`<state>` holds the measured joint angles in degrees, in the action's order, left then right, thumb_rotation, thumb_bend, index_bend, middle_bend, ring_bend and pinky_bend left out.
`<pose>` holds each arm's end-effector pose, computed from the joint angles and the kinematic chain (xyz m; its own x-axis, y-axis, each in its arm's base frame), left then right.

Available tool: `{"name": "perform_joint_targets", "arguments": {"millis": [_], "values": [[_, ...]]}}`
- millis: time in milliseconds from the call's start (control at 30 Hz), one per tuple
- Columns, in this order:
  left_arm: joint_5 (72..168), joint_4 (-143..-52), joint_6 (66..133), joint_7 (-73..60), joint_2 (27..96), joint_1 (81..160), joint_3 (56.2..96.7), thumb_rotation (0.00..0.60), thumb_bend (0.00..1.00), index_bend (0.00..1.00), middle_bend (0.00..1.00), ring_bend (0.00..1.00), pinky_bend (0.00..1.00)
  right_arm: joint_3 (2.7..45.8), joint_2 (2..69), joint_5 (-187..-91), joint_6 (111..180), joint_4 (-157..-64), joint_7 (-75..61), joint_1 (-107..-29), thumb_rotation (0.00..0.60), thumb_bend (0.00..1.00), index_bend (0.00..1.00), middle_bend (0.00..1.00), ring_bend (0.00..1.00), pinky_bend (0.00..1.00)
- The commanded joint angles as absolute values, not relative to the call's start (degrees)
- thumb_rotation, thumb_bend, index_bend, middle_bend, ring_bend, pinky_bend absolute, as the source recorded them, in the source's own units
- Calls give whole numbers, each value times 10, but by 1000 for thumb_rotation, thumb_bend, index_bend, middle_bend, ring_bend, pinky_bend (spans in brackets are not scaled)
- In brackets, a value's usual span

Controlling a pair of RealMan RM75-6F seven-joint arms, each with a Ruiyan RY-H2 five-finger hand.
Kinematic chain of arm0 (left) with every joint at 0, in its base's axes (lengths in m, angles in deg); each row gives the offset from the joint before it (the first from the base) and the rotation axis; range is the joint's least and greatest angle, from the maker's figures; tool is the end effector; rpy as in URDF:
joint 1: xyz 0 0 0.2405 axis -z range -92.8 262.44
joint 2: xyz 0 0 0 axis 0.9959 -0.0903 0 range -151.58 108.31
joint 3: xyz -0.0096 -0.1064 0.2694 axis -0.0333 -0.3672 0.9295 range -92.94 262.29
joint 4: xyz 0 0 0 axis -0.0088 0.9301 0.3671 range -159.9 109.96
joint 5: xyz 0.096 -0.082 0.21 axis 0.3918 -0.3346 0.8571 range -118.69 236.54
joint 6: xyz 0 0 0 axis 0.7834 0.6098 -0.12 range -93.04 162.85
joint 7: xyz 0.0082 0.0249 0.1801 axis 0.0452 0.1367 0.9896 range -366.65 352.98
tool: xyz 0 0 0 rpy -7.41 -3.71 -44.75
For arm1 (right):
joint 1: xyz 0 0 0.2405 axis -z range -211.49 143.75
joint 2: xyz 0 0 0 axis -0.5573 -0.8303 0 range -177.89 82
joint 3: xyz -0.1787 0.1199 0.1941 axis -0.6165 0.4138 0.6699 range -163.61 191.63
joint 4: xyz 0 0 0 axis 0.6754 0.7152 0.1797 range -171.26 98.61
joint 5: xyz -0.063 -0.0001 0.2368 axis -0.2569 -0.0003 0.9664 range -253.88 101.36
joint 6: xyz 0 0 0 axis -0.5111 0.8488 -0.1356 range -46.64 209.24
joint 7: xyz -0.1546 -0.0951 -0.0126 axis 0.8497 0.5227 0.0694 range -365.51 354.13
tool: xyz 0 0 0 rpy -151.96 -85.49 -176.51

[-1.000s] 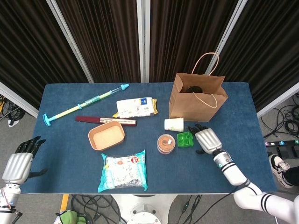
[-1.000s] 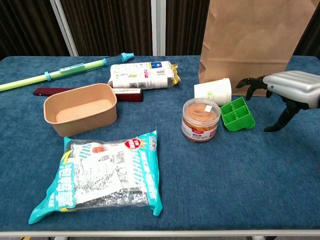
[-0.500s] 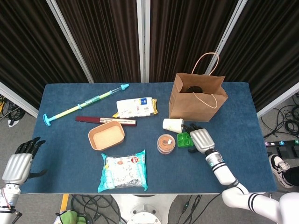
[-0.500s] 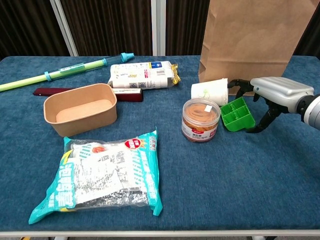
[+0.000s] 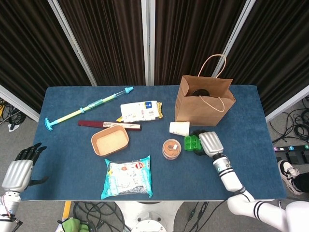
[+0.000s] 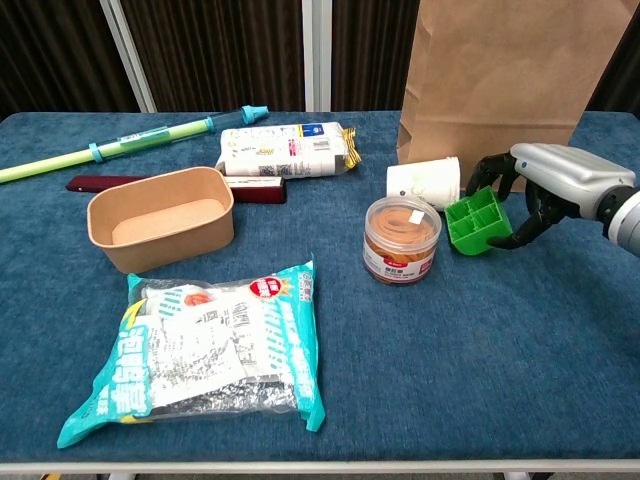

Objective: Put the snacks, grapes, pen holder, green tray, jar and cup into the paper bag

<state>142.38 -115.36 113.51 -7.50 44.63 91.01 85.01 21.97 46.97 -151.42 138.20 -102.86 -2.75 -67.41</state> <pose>-0.3745 0.2172 0.1063 0.3764 0.1610 0.9124 0.9233 0.0167 -0.3838 -0.2608 -0.3980 -0.0752 0.3800 -0.2565 0.8887 -0.9124 -0.2621 0.3145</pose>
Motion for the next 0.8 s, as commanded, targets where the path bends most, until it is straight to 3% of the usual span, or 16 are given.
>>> {"name": "perform_joint_targets", "arguments": {"millis": [33, 333, 467, 633, 800], "values": [[1423, -1154, 1136, -75, 445, 910, 850, 600, 41, 200, 175, 133, 145, 209, 430, -1543, 1391, -1066, -47, -670, 600, 232, 422, 475, 369, 568], [1427, -1163, 1135, -66, 441, 914, 847, 600, 42, 200, 175, 133, 145, 181, 244, -1671, 1454, -1245, -150, -662, 600, 232, 437, 477, 366, 568], [1426, -1171, 1133, -58, 437, 917, 845, 600, 41, 200, 175, 133, 144, 182, 177, -1739, 1519, -1300, -224, -659, 600, 231, 440, 478, 361, 567], [1428, -1180, 1136, -49, 433, 916, 846, 600, 40, 200, 175, 133, 145, 224, 141, -1748, 1601, -1328, -255, -651, 600, 225, 450, 477, 362, 567], [1428, -1186, 1138, -44, 430, 916, 846, 600, 41, 200, 175, 133, 145, 290, 136, -1659, 1592, -1336, -207, -668, 600, 220, 454, 476, 361, 567]]}}
